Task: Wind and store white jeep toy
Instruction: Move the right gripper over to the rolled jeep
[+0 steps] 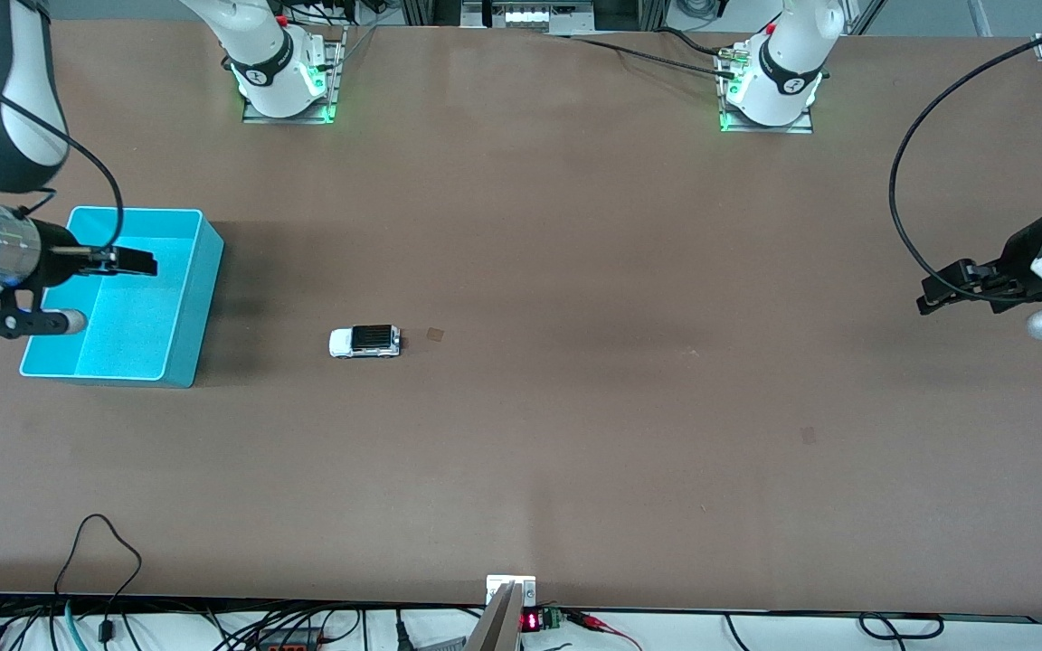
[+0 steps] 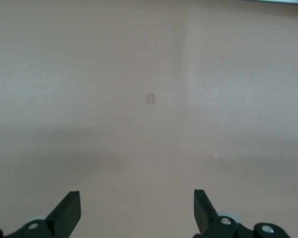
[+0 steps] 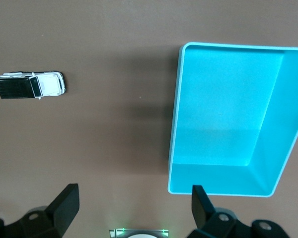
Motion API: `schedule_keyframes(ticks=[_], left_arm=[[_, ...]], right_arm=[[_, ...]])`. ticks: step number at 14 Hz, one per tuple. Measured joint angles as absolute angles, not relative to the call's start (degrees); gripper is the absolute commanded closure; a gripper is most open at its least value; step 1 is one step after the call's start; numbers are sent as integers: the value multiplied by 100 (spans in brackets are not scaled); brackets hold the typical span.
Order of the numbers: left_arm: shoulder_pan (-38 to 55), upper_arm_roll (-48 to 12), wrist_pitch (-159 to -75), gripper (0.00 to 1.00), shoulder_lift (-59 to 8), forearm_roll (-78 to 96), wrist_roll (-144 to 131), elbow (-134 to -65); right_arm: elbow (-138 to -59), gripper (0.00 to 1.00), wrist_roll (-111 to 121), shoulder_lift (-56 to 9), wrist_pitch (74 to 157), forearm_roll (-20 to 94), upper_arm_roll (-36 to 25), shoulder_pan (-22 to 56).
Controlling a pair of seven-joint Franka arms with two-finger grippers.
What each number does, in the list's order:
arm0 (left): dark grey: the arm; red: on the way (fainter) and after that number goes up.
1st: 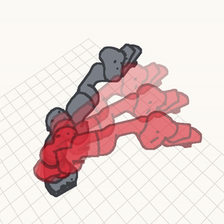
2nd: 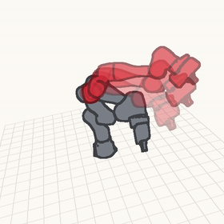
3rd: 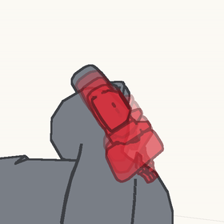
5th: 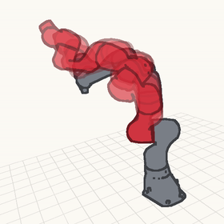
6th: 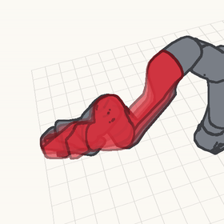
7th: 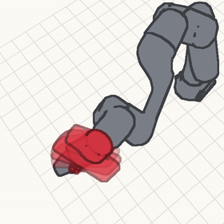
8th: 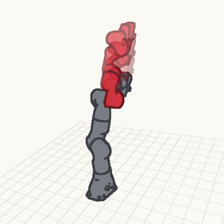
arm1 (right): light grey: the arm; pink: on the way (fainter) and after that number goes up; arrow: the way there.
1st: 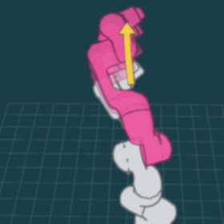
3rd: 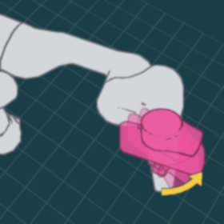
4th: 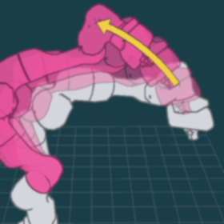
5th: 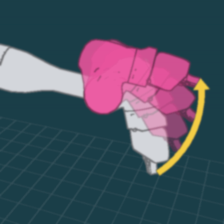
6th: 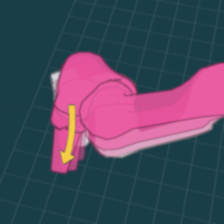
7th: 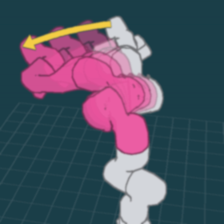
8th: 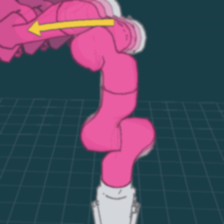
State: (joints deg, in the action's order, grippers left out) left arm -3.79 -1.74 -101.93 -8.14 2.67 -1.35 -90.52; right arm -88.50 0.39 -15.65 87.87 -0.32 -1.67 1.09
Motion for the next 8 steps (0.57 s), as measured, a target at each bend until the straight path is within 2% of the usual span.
schedule_keyframes(ticks=[5,8], left_arm=[[-330,-135,-9782,0,-695,268,-184,-8795],[-321,-122,-9507,0,-683,268,-185,-8487]], right_arm=[[-8891,0,-1968,-1759,8959,-22,-150,422],[-9161,0,-3597,-1819,9499,-23,-133,927]])
